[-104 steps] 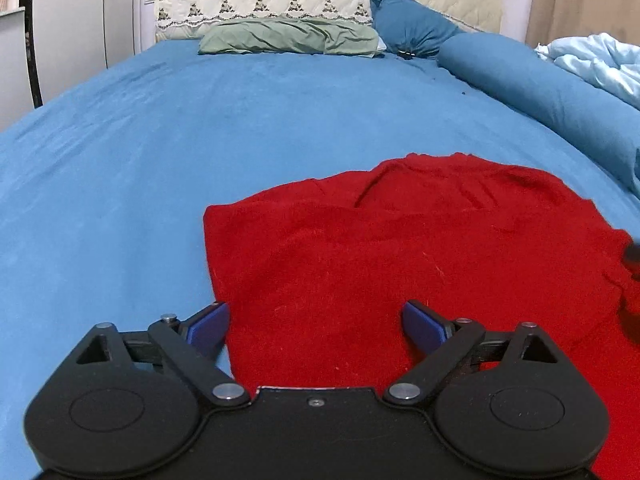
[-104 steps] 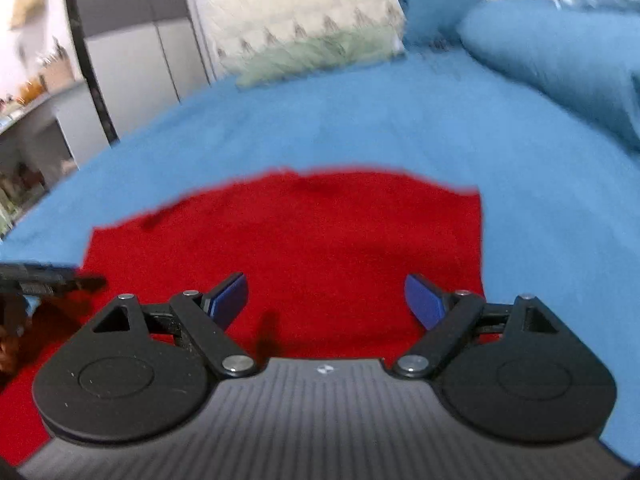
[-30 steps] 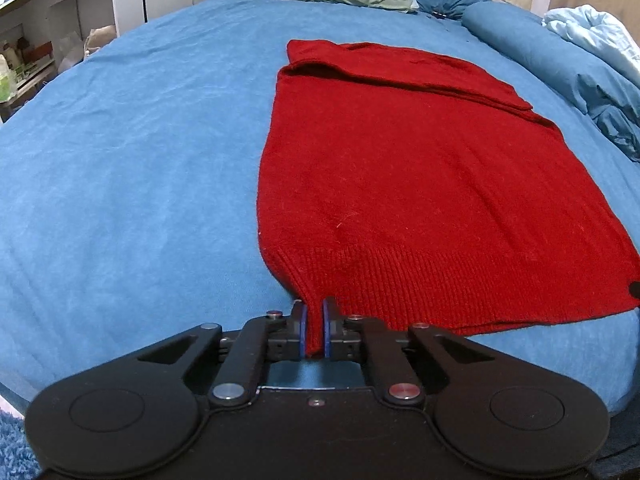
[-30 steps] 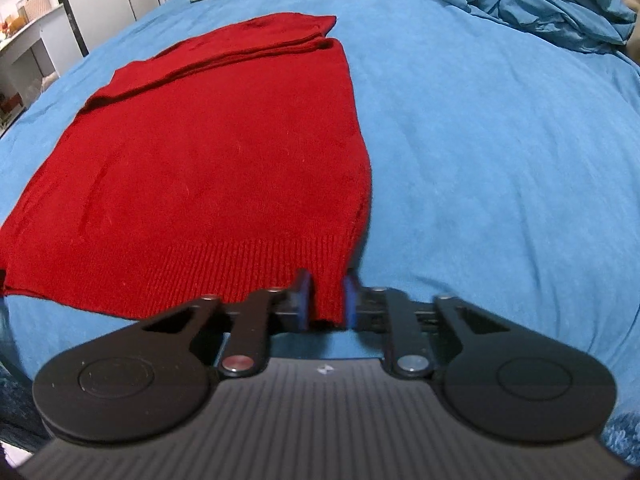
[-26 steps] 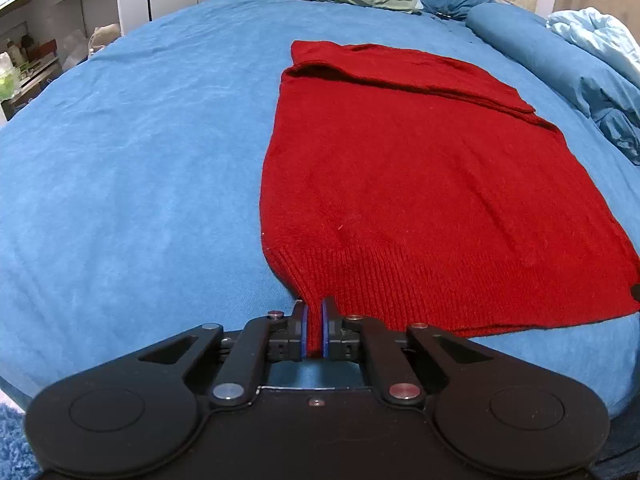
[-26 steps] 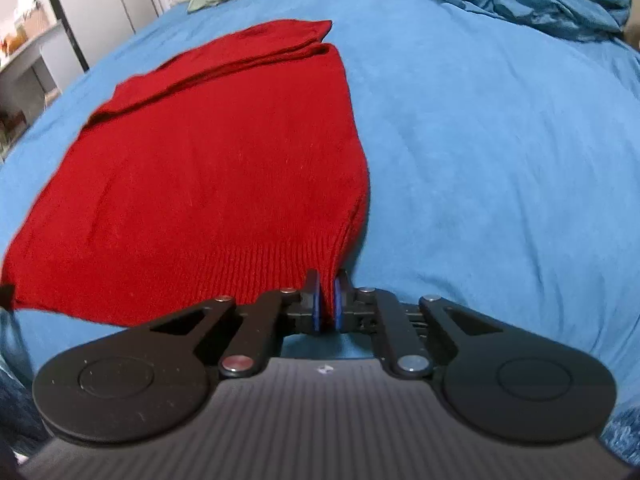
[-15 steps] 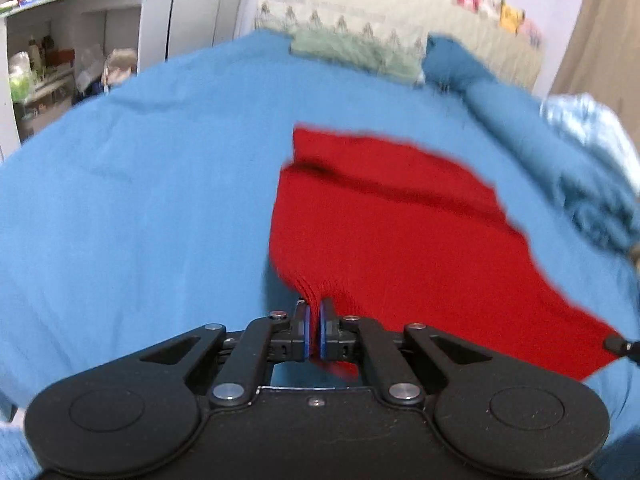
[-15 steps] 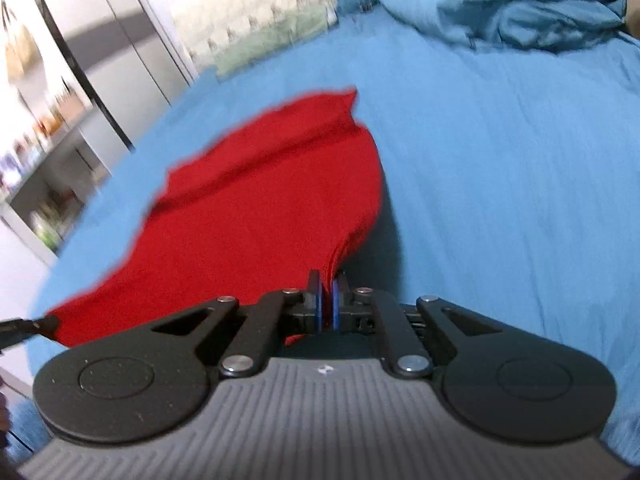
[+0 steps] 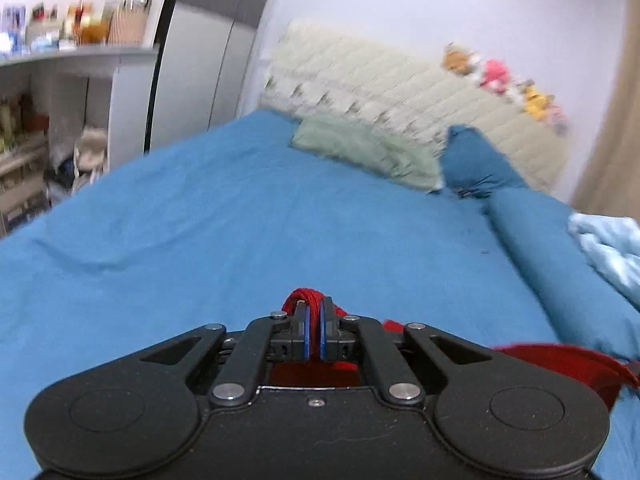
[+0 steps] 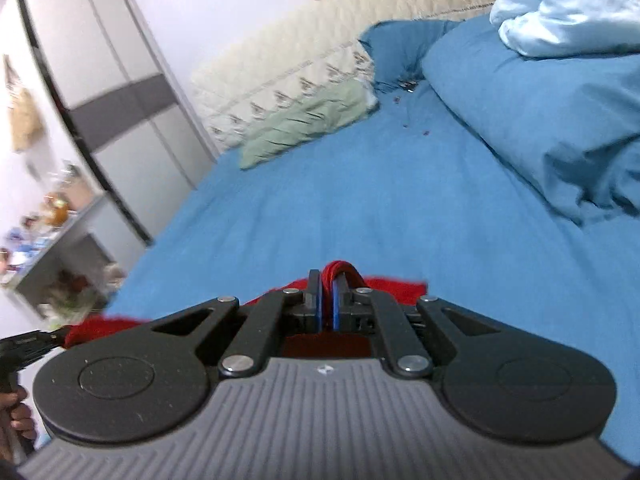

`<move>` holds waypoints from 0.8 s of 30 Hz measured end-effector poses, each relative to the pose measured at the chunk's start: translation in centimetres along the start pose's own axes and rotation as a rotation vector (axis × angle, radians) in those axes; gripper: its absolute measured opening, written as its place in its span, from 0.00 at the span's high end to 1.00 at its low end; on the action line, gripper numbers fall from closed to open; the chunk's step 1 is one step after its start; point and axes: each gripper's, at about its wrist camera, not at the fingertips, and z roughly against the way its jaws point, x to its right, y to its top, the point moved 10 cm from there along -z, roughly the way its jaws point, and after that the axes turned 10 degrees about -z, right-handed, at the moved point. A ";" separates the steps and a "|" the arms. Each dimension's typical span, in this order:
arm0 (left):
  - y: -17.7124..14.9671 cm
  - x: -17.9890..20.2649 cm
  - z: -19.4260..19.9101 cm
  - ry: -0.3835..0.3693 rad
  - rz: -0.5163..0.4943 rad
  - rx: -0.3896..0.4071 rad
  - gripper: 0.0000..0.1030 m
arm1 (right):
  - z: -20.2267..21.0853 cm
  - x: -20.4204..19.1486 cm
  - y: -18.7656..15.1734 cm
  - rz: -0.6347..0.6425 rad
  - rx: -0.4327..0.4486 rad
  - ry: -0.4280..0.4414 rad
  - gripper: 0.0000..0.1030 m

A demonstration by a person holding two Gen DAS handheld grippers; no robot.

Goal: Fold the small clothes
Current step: 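Lay the hem over the collar and open both tools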

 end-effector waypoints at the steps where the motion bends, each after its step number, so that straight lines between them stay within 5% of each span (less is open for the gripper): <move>1: -0.1 -0.2 -3.0 0.015 0.005 -0.022 0.96 | -2.7 0.6 0.4 -0.006 -0.008 -0.025 0.81; 8: -5.6 -2.6 -16.1 0.069 0.082 -0.190 0.96 | -16.4 6.3 -2.9 -0.082 -0.089 -0.144 0.81; 14: -4.6 -3.0 -18.5 0.061 0.069 -0.167 0.90 | -20.1 7.4 -2.1 -0.144 -0.071 -0.142 0.77; 15: -4.4 -3.0 -17.9 0.061 0.066 -0.153 0.79 | -20.3 7.4 -2.1 -0.155 -0.076 -0.152 0.70; 16: -3.8 -3.1 -17.3 0.074 0.058 -0.139 0.66 | -20.3 7.6 -2.0 -0.155 -0.068 -0.164 0.47; 17: -3.4 -3.1 -16.5 0.087 0.045 -0.118 0.38 | -19.7 7.3 -1.9 -0.134 -0.040 -0.156 0.32; 18: -3.1 -2.9 -15.6 0.093 0.017 -0.081 0.31 | -19.2 6.7 -1.7 -0.103 -0.011 -0.145 0.11; 21: -3.6 -1.0 -11.4 0.055 -0.140 -0.021 0.31 | -16.6 4.0 -2.9 0.023 0.029 -0.066 0.06; 24: -7.5 1.4 -9.8 -0.057 -0.215 -0.082 0.29 | -15.3 2.4 -6.5 0.085 -0.032 0.007 0.05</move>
